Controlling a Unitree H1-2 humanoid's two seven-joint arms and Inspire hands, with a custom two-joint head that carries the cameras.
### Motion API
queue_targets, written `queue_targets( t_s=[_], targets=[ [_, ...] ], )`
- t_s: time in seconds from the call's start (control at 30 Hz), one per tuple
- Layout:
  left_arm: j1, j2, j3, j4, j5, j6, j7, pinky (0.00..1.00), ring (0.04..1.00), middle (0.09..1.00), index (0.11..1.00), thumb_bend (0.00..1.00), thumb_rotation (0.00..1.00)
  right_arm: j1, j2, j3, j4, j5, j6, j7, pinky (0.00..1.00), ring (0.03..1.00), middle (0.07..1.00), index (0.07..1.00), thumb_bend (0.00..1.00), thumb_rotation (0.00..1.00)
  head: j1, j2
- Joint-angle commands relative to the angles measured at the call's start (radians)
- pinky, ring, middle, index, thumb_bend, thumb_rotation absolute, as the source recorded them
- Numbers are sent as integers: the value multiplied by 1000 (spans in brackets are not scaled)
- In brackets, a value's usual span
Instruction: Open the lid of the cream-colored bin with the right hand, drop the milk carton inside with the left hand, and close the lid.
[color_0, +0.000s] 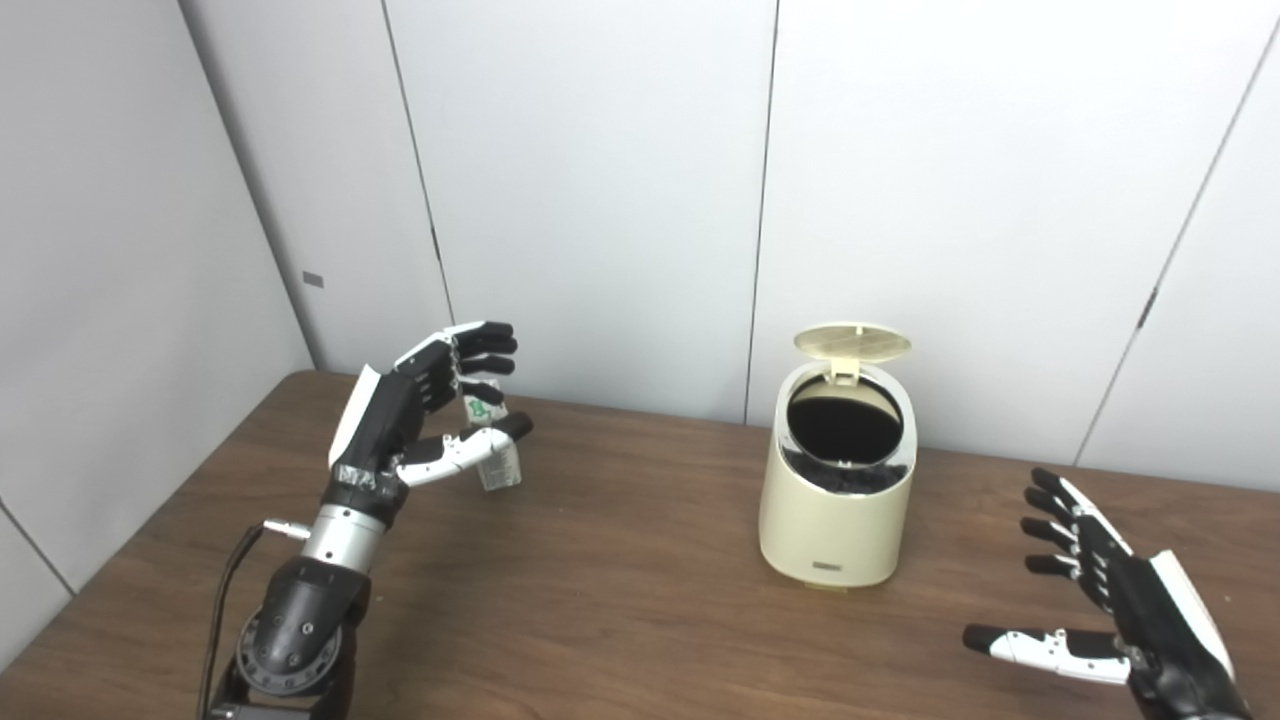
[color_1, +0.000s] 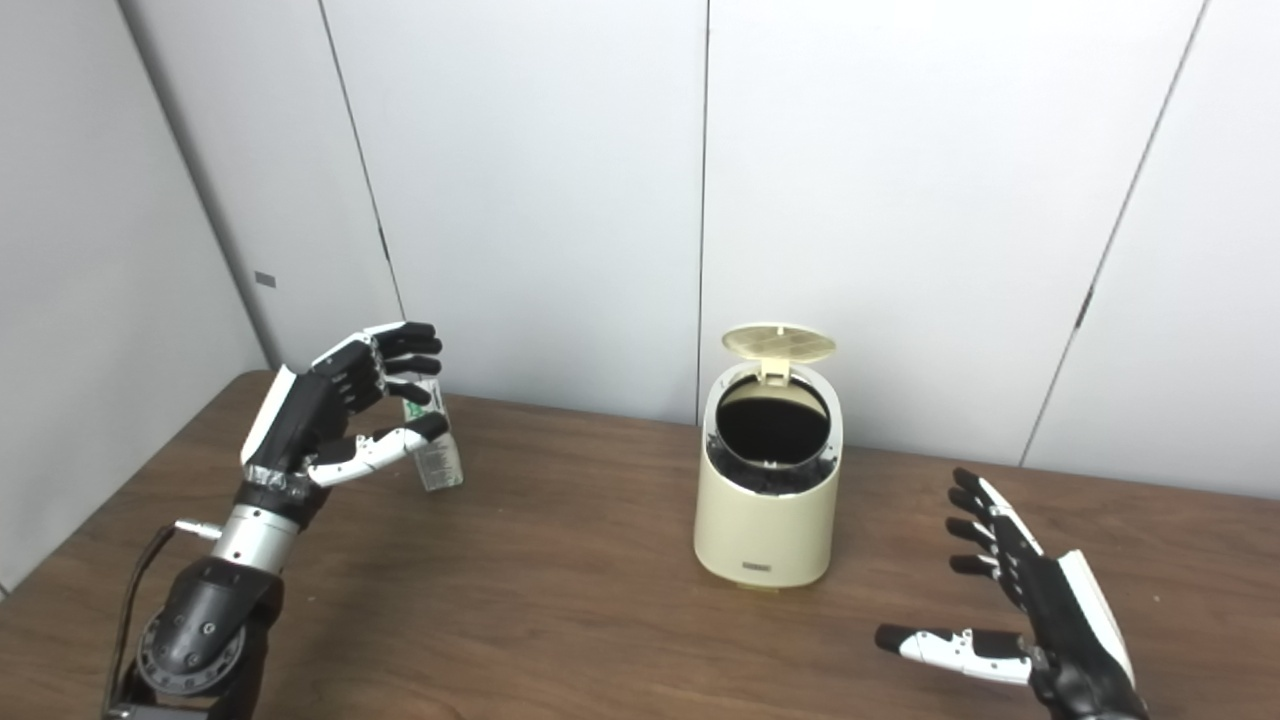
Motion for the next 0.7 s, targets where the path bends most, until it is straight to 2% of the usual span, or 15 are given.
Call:
queue_targets(
  t_s=[0.0, 0.07, 0.17, 0.23, 0.37, 0.43, 0.5, 0.67],
  targets=[
    [-62, 44, 22, 2, 1, -4, 18, 605, 724, 768, 792, 750, 195, -38, -8, -3, -37, 3, -4, -2, 732, 856, 907, 926, 773, 0, 1, 1],
    [-85, 57, 30, 37, -26, -12, 6, 628, 729, 772, 792, 759, 173, -39, -9, -4, -40, 6, -4, 0, 737, 857, 906, 925, 775, 0, -1, 2],
    [-124, 82, 35, 127, -62, -79, -27, 627, 732, 776, 790, 758, 117, -38, -10, -3, -50, 7, -7, 1, 734, 855, 902, 926, 773, 0, -2, 1],
    [-150, 100, 33, 190, -67, -126, -41, 636, 737, 773, 785, 784, 120, -37, -12, -4, -52, 8, -10, 2, 731, 854, 900, 924, 775, 0, -5, 2],
    [-191, 120, 21, 299, -65, -194, -60, 727, 782, 783, 793, 857, 150, -36, -12, -6, -73, 6, 13, 5, 726, 851, 895, 918, 777, 0, -4, 4],
    [-210, 127, 14, 345, -46, -217, -59, 756, 798, 791, 791, 883, 166, -36, -13, -7, -87, 8, 29, 9, 729, 852, 894, 917, 775, 0, -5, 4],
    [-224, 132, 8, 384, -23, -230, -50, 731, 801, 795, 785, 915, 194, -36, -15, -7, -95, 9, 37, 10, 732, 849, 892, 916, 774, 0, -8, 4],
    [-250, 135, -2, 471, 11, -253, -33, 765, 812, 804, 787, 913, 154, -37, -18, -7, -114, 7, 63, 15, 698, 833, 894, 914, 774, 0, -13, 5]
  ],
)
